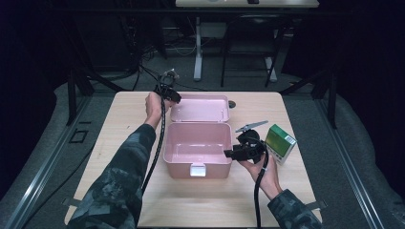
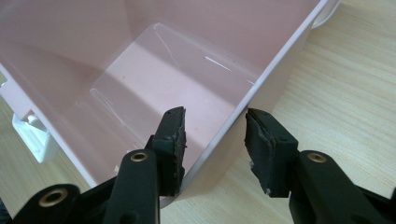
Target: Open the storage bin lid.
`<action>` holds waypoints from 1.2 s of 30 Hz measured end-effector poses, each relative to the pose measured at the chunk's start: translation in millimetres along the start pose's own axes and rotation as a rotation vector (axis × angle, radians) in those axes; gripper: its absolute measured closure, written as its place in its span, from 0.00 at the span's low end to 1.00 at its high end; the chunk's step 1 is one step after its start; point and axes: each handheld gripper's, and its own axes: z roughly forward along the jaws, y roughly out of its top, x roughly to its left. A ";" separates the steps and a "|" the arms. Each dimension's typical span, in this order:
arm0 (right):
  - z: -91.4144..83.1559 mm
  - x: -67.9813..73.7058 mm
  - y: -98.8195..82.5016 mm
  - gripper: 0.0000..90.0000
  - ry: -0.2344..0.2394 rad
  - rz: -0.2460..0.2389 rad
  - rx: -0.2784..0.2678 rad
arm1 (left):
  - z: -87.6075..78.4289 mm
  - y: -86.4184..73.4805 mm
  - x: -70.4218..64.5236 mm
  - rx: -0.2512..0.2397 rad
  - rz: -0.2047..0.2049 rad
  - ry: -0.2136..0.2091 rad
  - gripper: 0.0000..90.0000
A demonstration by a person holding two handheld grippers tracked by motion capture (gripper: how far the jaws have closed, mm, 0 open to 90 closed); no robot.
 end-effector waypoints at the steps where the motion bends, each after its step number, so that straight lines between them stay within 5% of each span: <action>1: 0.0 0.1 0.0 0.64 0.000 -0.001 0.001 | -3.1 -0.1 0.9 -0.001 0.005 -0.006 0.48; 11: 0.3 -0.5 1.4 0.63 0.003 -0.005 0.008 | -41.4 -14.1 11.7 0.021 0.073 -0.031 0.24; 17: 0.9 -1.0 2.4 0.57 0.019 -0.008 0.037 | -61.4 -27.4 15.6 0.026 0.125 -0.005 0.19; 21: 1.5 -1.7 2.8 0.56 0.017 -0.019 0.043 | -76.9 -35.3 18.8 0.010 0.111 -0.042 0.17; 23: 0.5 -1.8 3.2 0.56 0.018 -0.017 0.042 | -85.9 -40.4 15.8 0.002 0.144 -0.019 0.17; 26: -0.1 -2.2 3.3 0.56 0.017 -0.014 0.042 | -98.6 -51.7 12.8 -0.015 0.156 -0.049 0.17; 30: -0.2 -2.0 3.5 0.54 0.018 -0.017 0.047 | -110.9 -70.5 8.9 -0.027 0.191 -0.029 0.15; 36: -6.9 -4.3 4.4 0.39 0.017 -0.024 0.044 | -124.2 -102.9 14.6 -0.035 0.187 -0.019 0.12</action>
